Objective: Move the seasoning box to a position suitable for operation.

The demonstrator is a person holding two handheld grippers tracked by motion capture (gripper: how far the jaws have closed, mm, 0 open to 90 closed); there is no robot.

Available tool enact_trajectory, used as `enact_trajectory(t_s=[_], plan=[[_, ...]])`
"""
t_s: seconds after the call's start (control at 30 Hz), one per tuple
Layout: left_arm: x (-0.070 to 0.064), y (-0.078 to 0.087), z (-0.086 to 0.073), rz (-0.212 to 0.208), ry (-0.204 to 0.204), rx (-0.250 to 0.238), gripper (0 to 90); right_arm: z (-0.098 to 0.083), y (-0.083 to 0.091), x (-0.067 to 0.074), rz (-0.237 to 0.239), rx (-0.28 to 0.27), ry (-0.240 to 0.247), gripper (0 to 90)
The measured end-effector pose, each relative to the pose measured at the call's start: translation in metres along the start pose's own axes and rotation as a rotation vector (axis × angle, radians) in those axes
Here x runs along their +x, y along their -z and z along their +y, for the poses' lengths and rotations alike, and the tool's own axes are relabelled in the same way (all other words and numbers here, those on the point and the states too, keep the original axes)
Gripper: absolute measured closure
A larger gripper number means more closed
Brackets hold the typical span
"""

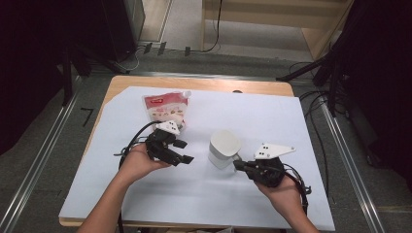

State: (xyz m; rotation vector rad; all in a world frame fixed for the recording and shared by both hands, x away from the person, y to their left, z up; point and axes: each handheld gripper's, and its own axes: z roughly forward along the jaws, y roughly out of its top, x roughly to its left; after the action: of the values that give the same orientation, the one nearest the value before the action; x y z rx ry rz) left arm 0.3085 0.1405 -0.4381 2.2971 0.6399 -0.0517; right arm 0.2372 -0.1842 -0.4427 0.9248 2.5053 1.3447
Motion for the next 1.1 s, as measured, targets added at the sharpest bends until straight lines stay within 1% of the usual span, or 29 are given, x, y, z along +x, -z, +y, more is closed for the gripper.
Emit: enact_trajectory(t_s=[0.07, 0.1, 0.17, 0.3, 0.37, 0.43, 0.5, 0.53, 0.6, 0.7, 0.73, 0.8, 0.9, 1.0, 1.03, 1.1], plan=[[0.000, 0.000, 0.000, 0.001, 0.002, 0.000, 34.4, -0.002, -0.003, 0.001, 0.001, 0.010, -0.004, 90.0], [0.001, 0.000, 0.000, 0.005, 0.000, 0.011, 34.4, -0.004, -0.006, 0.002, 0.004, 0.020, -0.005, 90.0], [0.001, 0.000, 0.000, 0.002, -0.001, 0.010, 34.4, -0.006, -0.008, 0.002, 0.002, 0.028, -0.009, 90.0], [0.001, 0.001, 0.001, 0.003, -0.001, 0.009, 34.4, -0.008, -0.011, 0.001, 0.006, 0.025, -0.014, 90.0], [0.001, 0.000, 0.001, -0.001, -0.003, 0.004, 34.4, -0.010, -0.014, 0.000, -0.001, 0.024, -0.011, 90.0], [0.001, 0.000, 0.002, 0.000, -0.008, 0.007, 34.0, -0.013, -0.018, -0.003, 0.007, 0.033, -0.039, 90.0], [0.001, 0.000, 0.002, 0.003, -0.013, 0.018, 33.5, -0.014, -0.020, -0.007, 0.011, 0.028, -0.059, 90.0], [0.001, 0.000, 0.002, 0.002, -0.011, 0.014, 33.3, -0.015, -0.020, -0.008, 0.010, 0.026, -0.066, 90.0], [0.001, -0.001, 0.002, -0.001, -0.007, 0.005, 33.0, -0.016, -0.020, -0.010, 0.023, 0.025, -0.072, 90.0], [0.001, 0.000, 0.003, 0.003, -0.012, 0.017, 33.0, -0.016, -0.021, -0.009, 0.016, 0.024, -0.062, 90.0], [0.001, -0.001, 0.003, -0.005, -0.009, 0.008, 32.6, -0.017, -0.022, -0.009, 0.016, 0.026, -0.063, 90.0], [0.001, -0.001, 0.003, -0.006, -0.011, 0.003, 32.0, -0.018, -0.022, -0.010, 0.018, 0.027, -0.061, 90.0], [0.000, -0.001, 0.003, -0.014, -0.010, -0.002, 30.9, -0.019, -0.018, -0.013, 0.009, 0.022, -0.070, 90.0], [0.000, -0.002, 0.003, -0.012, -0.011, -0.004, 30.6, -0.020, -0.016, -0.019, 0.013, 0.013, -0.095, 90.0], [0.000, -0.002, 0.003, -0.012, -0.014, 0.003, 30.4, -0.021, -0.015, -0.021, 0.014, 0.011, -0.102, 90.0], [0.000, -0.002, 0.004, -0.017, -0.018, 0.004, 30.1, -0.021, -0.015, -0.022, 0.014, 0.011, -0.102, 90.0]])
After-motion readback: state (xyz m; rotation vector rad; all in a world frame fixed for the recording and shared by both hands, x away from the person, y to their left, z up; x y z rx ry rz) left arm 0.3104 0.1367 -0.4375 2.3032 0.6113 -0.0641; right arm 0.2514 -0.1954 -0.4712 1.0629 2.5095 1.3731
